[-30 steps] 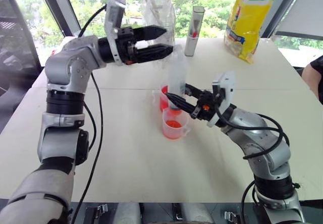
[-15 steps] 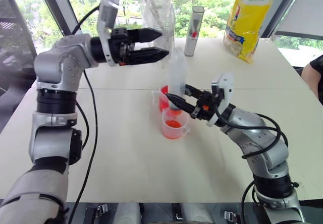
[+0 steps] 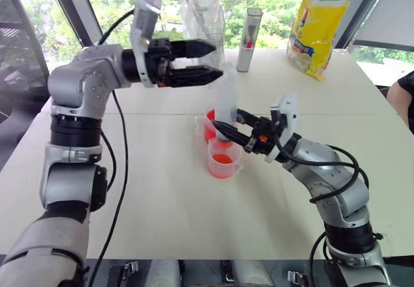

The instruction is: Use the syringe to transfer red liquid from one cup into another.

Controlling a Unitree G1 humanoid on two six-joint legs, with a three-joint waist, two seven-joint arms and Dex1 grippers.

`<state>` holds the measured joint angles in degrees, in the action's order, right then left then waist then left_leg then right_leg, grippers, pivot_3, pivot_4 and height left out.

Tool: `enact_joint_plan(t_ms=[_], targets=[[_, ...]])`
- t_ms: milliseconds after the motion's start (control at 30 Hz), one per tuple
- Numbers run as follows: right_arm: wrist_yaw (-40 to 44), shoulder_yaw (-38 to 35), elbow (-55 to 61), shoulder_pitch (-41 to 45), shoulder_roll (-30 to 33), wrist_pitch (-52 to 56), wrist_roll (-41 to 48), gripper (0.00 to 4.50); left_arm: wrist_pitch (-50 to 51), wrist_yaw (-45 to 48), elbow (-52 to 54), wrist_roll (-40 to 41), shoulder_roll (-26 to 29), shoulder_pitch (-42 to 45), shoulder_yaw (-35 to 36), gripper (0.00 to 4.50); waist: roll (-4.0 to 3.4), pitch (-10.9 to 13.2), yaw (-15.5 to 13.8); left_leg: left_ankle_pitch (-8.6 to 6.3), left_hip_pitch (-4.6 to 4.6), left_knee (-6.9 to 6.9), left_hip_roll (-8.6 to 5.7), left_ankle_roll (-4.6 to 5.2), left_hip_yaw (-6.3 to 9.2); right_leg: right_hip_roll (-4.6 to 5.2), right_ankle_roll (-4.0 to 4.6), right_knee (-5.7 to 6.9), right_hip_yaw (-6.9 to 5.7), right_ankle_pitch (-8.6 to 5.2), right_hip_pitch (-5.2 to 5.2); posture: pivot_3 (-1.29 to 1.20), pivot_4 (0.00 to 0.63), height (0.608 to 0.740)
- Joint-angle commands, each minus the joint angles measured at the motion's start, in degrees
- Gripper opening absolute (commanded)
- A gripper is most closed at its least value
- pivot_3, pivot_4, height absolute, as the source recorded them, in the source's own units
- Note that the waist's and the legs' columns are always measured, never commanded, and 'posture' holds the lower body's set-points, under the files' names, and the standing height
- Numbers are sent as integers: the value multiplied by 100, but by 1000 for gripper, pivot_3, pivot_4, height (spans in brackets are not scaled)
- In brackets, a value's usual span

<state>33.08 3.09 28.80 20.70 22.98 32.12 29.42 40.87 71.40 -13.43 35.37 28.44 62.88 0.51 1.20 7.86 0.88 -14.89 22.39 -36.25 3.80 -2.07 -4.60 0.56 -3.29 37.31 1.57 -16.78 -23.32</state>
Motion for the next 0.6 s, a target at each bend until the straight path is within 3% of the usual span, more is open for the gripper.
enact_joint_plan(t_ms=[33,233,533,567,600], targets=[[-3,-51,131,112,17,-103,-4,1419,-181,-6,70,-79,-83,127,-65,4470,0,0,-1,0,0,0,0,0,0,0,0,0,0,0,0,0,150,740],[-29,-40,163,112,27,-85,9,1419,-294,-28,65,-160,-271,167,-170,4470,0,0,1,0,0,0,0,0,1,0,0,0,0,0,0,0,150,740],[-43,-21,156,90,51,-94,17,1419,-118,90,284,-18,-399,103,-194,409,0,0,6,0,-1,0,0,0,1,-1,0,0,0,0,0,0,150,740],[-41,-19,155,90,53,-95,17,1419,-92,112,310,4,-402,94,-198,40,0,0,7,0,0,0,0,0,1,-1,0,1,0,0,0,0,150,740],[-39,-20,153,91,55,-95,19,1419,-58,136,334,30,-402,85,-203,40,0,0,6,0,-1,0,0,0,1,-1,0,0,0,0,0,0,150,740]])
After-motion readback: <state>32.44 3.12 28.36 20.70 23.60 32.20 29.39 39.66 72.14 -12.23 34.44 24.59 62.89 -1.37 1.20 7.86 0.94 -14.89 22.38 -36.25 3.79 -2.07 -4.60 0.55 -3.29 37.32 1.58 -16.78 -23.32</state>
